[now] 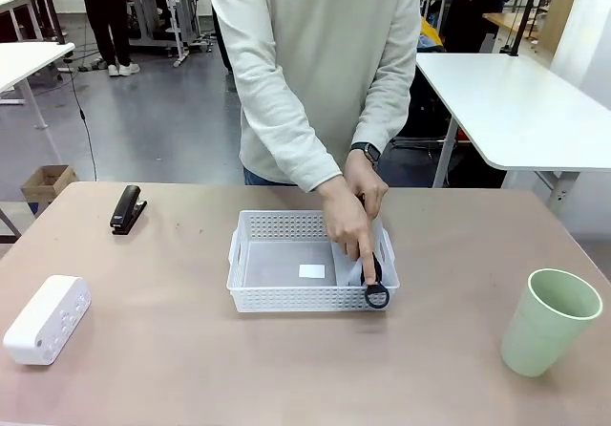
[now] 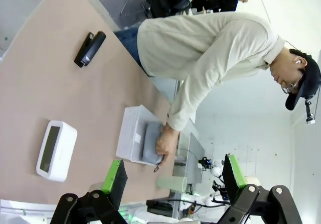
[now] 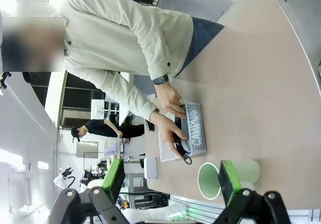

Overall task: Efficiently arrange items inside the basket to fit them all.
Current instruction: Pick up the Digital clock and place it inside the Organizing basket.

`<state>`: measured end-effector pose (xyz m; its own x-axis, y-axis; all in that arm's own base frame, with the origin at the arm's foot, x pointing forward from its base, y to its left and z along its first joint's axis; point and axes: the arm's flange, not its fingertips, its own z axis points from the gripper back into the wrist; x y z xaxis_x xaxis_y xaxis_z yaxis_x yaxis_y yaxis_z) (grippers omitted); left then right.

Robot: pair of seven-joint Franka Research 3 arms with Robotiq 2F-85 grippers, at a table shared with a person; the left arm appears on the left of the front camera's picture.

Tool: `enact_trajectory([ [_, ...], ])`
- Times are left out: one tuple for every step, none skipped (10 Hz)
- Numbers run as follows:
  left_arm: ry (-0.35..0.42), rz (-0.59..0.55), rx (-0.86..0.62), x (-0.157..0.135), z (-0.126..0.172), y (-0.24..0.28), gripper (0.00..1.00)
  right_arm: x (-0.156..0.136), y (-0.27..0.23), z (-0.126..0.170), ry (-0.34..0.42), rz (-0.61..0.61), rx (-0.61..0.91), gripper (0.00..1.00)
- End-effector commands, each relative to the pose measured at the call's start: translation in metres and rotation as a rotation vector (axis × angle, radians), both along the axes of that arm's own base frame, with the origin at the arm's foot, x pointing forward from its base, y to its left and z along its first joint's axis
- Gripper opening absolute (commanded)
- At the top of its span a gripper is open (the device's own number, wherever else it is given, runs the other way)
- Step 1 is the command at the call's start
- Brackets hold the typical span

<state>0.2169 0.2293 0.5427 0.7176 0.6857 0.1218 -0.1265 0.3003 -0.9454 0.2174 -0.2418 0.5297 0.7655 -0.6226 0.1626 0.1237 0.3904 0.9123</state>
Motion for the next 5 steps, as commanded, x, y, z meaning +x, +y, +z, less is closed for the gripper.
enact_trajectory([
  [0.042, -0.079, 0.012, 0.012, 0.027, 0.002, 1.0, 0.001, 0.0, 0.0, -0.039, 0.008, 0.0, 1.0],
  [0.062, -0.131, 0.069, 0.028, 0.034, -0.008, 1.0, 0.001, 0.0, 0.0, -0.039, 0.008, 0.0, 1.0],
  [0.073, -0.261, 0.166, 0.043, 0.036, -0.024, 1.0, 0.001, 0.0, 0.0, -0.039, 0.008, 0.0, 1.0],
  [0.162, -0.343, 0.294, 0.055, 0.034, -0.045, 1.0, 0.001, 0.0, 0.0, -0.039, 0.008, 0.0, 1.0],
  [0.252, -0.407, 0.433, 0.059, 0.031, -0.069, 1.0, 0.001, 0.0, 0.0, -0.039, 0.008, 0.0, 1.0],
])
